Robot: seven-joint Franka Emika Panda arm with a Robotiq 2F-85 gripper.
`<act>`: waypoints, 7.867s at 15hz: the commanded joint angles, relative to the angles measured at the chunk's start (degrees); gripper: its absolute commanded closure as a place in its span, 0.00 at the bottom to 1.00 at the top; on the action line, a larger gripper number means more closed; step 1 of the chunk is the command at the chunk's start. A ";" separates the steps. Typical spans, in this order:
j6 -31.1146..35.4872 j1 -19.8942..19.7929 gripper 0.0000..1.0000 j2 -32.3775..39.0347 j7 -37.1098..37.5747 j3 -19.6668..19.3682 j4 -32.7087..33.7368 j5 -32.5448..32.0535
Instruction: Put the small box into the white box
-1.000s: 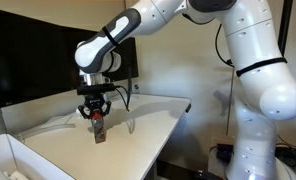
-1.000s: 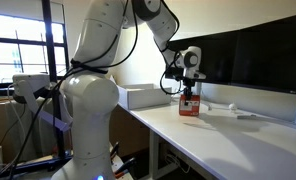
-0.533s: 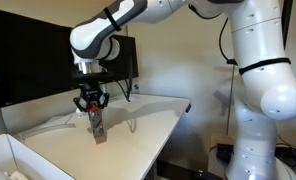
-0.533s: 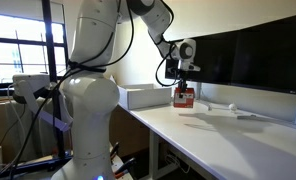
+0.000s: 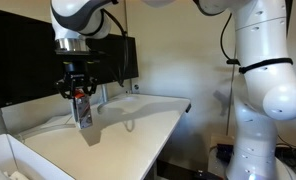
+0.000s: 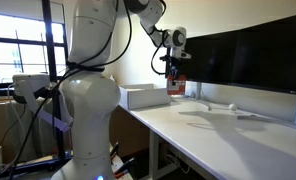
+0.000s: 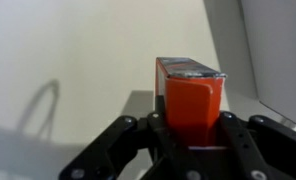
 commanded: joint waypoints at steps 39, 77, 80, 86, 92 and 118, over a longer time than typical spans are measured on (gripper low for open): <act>-3.88 4.31 0.88 7.47 -7.70 1.83 15.81 -0.71; -9.95 11.92 0.88 14.42 -38.20 14.29 26.67 16.68; -15.27 11.46 0.88 16.06 -41.10 14.46 28.44 21.32; -16.44 12.57 0.63 16.88 -39.45 13.25 28.93 20.40; -16.48 12.55 0.63 17.00 -39.46 13.25 29.02 20.42; -16.02 12.75 0.00 16.76 -38.96 12.82 28.79 19.66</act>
